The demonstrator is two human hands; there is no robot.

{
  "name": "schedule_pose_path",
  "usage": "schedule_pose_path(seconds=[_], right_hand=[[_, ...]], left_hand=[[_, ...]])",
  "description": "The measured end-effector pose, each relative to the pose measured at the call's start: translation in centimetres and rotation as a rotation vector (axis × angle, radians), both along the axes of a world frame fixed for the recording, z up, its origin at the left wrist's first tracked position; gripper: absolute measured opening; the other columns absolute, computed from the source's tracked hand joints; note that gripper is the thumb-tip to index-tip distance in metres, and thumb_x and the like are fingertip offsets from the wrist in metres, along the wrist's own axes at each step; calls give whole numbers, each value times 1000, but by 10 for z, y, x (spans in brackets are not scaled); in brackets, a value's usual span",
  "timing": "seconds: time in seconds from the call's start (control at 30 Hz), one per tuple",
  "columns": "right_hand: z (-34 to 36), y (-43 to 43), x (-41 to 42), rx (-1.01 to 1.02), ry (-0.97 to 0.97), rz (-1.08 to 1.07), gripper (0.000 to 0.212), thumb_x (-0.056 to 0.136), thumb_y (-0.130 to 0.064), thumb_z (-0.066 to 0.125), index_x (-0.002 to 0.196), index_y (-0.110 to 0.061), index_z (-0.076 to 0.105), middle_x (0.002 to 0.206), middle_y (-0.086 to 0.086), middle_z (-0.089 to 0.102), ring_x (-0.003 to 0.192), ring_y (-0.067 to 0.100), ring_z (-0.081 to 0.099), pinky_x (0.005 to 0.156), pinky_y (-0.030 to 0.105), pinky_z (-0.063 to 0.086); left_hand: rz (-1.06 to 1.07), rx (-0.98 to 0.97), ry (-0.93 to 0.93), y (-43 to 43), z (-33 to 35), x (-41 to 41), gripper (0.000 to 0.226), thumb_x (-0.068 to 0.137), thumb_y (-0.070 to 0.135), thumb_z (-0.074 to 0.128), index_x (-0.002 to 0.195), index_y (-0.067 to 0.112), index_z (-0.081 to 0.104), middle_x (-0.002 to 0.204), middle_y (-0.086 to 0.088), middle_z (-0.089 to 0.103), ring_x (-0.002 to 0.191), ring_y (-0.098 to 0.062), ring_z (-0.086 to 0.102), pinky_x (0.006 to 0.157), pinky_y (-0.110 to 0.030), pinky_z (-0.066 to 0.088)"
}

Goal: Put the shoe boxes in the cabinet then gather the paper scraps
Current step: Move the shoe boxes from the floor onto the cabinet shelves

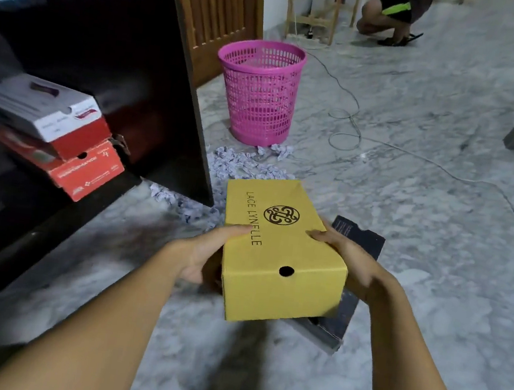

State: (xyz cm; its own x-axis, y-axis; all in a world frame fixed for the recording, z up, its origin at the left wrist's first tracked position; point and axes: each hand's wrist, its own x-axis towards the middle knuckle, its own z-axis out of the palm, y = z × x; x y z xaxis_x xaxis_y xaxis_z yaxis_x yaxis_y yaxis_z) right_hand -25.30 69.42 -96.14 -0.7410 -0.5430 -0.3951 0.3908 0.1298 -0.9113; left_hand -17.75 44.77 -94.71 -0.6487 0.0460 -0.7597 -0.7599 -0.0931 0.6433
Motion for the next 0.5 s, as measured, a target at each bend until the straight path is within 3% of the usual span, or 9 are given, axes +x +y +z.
schedule_pose_path(seconds=[0.1,0.17,0.3,0.4,0.5], right_hand=[[18,-42,-1,7,-35,126,33,100,-23,48,131,-23,58,95,-1,78,76,15,73,63,22,56],[29,-74,1,24,-43,203,31,99,-29,51,127,-24,61,87,-1,78,68,15,72,61,22,54],[56,-140,12,-15,-34,349,38,91,-40,60,128,-30,63,109,5,76,90,26,70,93,42,49],[91,-183,26,-135,24,407,31,99,-32,49,129,-29,60,112,4,75,86,20,73,80,34,55],[129,-219,30,-271,151,451,35,99,-31,49,132,-29,59,122,4,71,103,25,71,89,38,54]], left_hand=[[19,-2,-59,-37,26,30,68,70,56,73,126,18,64,128,-16,64,121,-34,59,101,-49,44],[90,2,-72,-61,44,52,69,69,54,76,125,17,64,125,-16,66,120,-33,60,102,-53,43],[239,-99,-45,-106,87,93,68,67,52,76,123,16,65,119,-16,69,112,-32,64,94,-53,48],[324,-155,41,-138,128,119,63,68,52,78,120,18,67,119,-15,69,113,-33,64,101,-57,44],[467,-211,188,-158,174,135,51,71,49,75,113,20,70,110,-10,74,107,-31,66,102,-54,43]])
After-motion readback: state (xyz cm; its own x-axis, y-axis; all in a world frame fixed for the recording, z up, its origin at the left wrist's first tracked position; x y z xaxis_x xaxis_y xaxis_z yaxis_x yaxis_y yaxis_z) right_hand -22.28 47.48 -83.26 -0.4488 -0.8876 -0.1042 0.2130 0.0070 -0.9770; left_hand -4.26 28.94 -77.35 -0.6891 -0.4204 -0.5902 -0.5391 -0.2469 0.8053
